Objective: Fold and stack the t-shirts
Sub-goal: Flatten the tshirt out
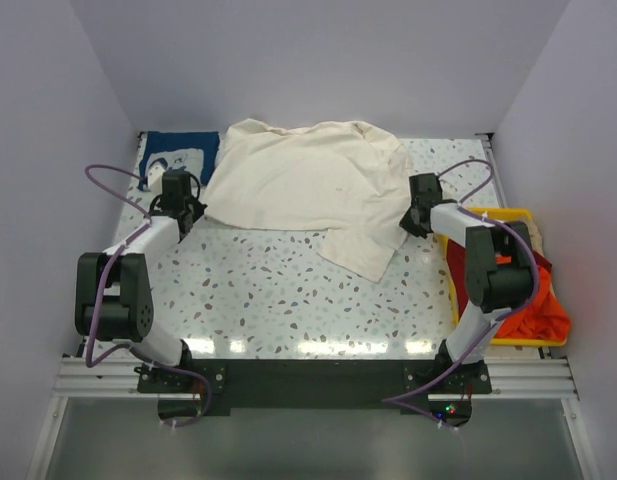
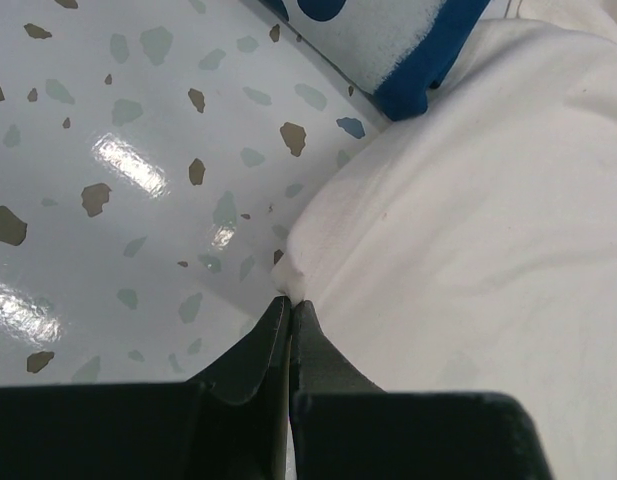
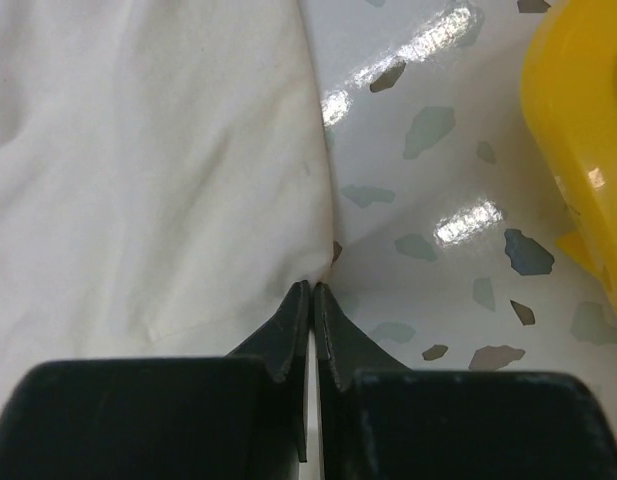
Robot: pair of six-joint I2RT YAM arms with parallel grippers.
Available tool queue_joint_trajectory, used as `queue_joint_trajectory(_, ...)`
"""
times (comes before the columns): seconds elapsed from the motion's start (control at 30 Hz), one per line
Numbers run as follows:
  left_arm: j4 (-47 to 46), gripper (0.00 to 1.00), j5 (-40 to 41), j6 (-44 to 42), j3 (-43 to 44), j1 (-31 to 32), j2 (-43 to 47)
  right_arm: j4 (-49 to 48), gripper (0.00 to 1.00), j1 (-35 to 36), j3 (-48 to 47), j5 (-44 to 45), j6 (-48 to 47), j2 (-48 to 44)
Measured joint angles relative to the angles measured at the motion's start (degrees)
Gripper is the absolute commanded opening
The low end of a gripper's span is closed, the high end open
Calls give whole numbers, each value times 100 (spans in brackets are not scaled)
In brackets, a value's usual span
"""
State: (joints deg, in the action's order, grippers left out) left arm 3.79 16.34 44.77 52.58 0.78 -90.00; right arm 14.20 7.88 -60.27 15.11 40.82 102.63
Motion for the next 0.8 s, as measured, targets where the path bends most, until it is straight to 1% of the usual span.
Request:
queue_joint_trajectory(0.2, 17, 0, -232, -96, 120, 0, 13, 577, 0, 0, -476, -72, -118, -162)
queue_joint_trajectory(0.33, 118, 0, -437, -264, 422, 0, 254, 986, 0, 0, -1036, -114, -258, -890)
queue_joint_trajectory(0.4, 186, 0, -501, -378, 645, 0, 463, 1141, 0, -2, -1373, -114, -339, -1401)
queue_joint_trajectory(0.57, 428, 0, -597, -651, 1379, -4, 1309, 1419, 0, -17, -2258, -107, -505, -2524)
queue_joint_trajectory(0.8, 796, 0, -616, -859, 2634, -31, 2503, 1963, 0, -66, -3626, 24, -780, -3335)
